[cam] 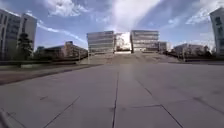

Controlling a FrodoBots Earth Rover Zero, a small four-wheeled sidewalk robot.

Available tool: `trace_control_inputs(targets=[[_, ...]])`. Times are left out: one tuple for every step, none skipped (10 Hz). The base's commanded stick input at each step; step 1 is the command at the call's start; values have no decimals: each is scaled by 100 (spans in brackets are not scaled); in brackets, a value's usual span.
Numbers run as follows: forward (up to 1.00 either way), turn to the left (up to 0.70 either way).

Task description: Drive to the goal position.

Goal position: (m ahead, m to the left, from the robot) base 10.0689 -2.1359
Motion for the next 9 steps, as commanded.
trace_control_inputs(targets=[[70, 0], [70, 0], [70, -10], [70, -14], [70, -14], [70, -14], [70, -14], [70, -14], [70, -14]])
